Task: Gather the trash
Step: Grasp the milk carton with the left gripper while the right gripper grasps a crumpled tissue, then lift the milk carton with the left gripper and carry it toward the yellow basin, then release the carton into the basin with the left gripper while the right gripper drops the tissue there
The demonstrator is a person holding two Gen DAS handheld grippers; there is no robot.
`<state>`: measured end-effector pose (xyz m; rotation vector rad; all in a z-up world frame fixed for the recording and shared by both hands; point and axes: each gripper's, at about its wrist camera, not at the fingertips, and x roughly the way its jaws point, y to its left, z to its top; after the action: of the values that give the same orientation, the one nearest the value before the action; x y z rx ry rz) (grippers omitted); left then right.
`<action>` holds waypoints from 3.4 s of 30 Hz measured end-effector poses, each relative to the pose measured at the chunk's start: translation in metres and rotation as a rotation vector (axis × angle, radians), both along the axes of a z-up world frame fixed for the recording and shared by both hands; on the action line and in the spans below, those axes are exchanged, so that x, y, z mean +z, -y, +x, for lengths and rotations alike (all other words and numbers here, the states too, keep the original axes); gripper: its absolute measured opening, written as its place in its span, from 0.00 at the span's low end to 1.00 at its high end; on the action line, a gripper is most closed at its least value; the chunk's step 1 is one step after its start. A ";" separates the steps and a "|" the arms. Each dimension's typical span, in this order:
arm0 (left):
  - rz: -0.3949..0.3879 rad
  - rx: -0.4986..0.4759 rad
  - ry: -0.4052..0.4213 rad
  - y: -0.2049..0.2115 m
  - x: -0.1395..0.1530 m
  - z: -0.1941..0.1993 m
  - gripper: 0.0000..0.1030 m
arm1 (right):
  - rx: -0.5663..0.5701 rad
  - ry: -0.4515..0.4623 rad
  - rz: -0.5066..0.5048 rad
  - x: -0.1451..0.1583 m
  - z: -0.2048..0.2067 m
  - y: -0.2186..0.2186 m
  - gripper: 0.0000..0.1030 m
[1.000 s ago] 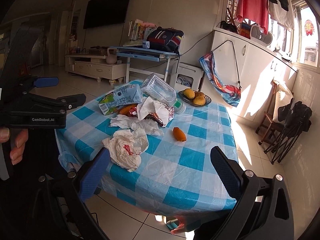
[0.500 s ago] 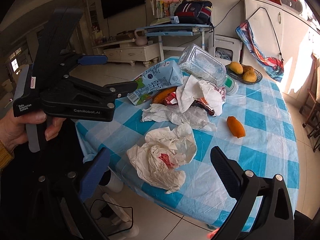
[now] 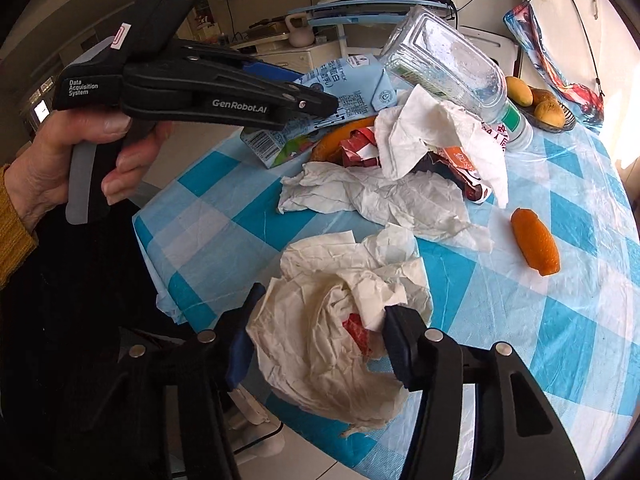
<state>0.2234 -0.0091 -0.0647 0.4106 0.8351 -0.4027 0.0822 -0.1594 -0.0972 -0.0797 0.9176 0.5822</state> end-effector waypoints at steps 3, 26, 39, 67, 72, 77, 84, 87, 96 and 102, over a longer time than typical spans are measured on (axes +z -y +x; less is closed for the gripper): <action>-0.033 0.001 -0.004 0.003 0.000 0.001 0.28 | 0.014 0.020 -0.039 0.002 0.009 -0.003 0.38; -0.545 0.247 -0.074 -0.133 0.041 0.015 0.28 | 0.042 0.018 0.360 0.013 0.012 0.016 0.33; -0.460 0.496 -0.034 -0.232 0.046 0.071 0.28 | 0.085 0.012 0.396 0.016 0.011 0.005 0.33; -0.222 0.818 0.054 -0.277 0.030 0.128 0.81 | 0.162 -0.006 0.496 0.032 0.048 -0.060 0.33; -0.325 0.936 0.273 -0.269 0.093 0.050 0.93 | 0.192 0.018 0.483 0.040 0.072 -0.089 0.34; -0.416 1.046 0.340 -0.280 0.093 0.000 0.93 | 0.246 0.059 0.433 0.048 0.101 -0.127 0.34; -0.488 1.140 0.381 -0.311 0.092 -0.018 0.93 | 0.282 0.076 0.378 0.047 0.146 -0.183 0.34; -0.502 1.154 0.402 -0.315 0.094 -0.024 0.93 | 0.291 0.072 0.354 0.043 0.163 -0.207 0.35; -0.516 1.145 0.405 -0.315 0.096 -0.022 0.93 | 0.258 0.052 0.299 0.031 0.191 -0.241 0.57; -0.536 1.147 0.407 -0.314 0.095 -0.026 0.93 | 0.260 0.027 0.266 0.028 0.207 -0.256 0.65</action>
<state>0.1979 0.3049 0.0301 -0.4919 0.4247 0.5169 0.2894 0.0966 -0.0688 0.0338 0.8019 0.9386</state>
